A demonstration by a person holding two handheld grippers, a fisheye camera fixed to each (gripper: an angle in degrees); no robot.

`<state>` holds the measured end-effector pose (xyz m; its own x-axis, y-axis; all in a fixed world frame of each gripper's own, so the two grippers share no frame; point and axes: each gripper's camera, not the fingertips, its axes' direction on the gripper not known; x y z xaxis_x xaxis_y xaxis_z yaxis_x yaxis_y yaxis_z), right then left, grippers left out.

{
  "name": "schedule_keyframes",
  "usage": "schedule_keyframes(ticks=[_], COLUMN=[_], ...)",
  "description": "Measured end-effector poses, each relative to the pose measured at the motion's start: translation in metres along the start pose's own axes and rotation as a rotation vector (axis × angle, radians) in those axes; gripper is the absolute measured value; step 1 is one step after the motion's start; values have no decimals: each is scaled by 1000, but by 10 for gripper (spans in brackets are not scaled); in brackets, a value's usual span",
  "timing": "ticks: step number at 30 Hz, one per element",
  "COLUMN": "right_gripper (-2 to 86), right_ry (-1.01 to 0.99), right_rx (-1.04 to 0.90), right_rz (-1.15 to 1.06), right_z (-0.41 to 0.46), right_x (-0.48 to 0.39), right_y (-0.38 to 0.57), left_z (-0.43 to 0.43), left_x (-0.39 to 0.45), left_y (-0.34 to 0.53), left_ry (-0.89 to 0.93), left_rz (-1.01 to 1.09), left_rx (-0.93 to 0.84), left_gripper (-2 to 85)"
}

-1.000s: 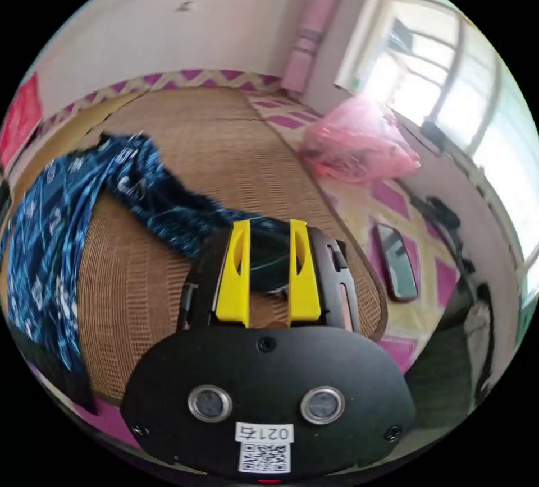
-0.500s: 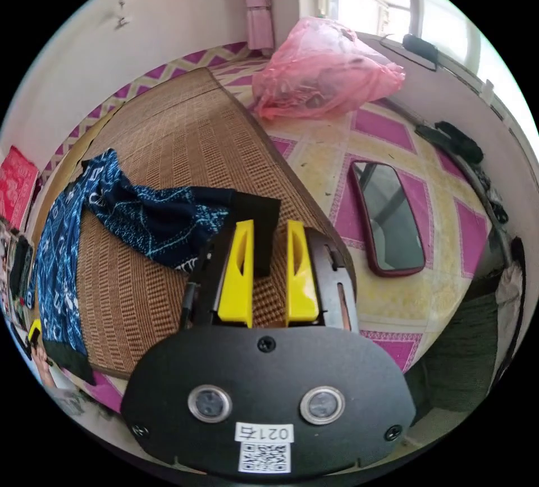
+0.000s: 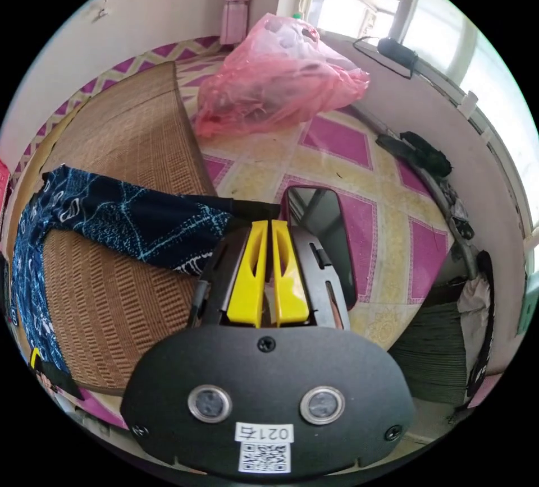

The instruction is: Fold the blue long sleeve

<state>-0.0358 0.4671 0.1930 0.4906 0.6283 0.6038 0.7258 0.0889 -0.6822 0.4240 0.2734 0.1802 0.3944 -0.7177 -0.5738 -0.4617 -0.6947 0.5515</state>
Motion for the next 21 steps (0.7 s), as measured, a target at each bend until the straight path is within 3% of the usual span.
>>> schedule_keyframes(ticks=[3, 6, 8, 9, 13, 16, 21], right_gripper=[46, 77, 74, 69, 61, 65, 104], right_ry=[36, 183, 77, -92, -628, -767, -713], right_rx=[-71, 72, 202, 219, 77, -36, -87], right_rz=[-1, -22, -142, -289, -650, -661, -580], right_z=[5, -47, -86, -108, -162, -172, -171], right_x=[-5, -35, -79, -119, -249, -294, -319], right_y=[-17, -21, -5, 12, 106, 151, 173], left_z=[3, 7, 8, 5, -28, -37, -9], left_x=[-5, -17, -26, -31, -34, -38, -60], left_y=[0, 3, 5, 7, 26, 41, 69], left_ry=[31, 87, 124, 160, 219, 152, 225], left_rz=[12, 1, -15, -38, 2, 20, -67], left_rx=[-6, -7, -4, 5, 162, 176, 115], left_gripper=[-9, -9, -9, -9, -9, -9, -6])
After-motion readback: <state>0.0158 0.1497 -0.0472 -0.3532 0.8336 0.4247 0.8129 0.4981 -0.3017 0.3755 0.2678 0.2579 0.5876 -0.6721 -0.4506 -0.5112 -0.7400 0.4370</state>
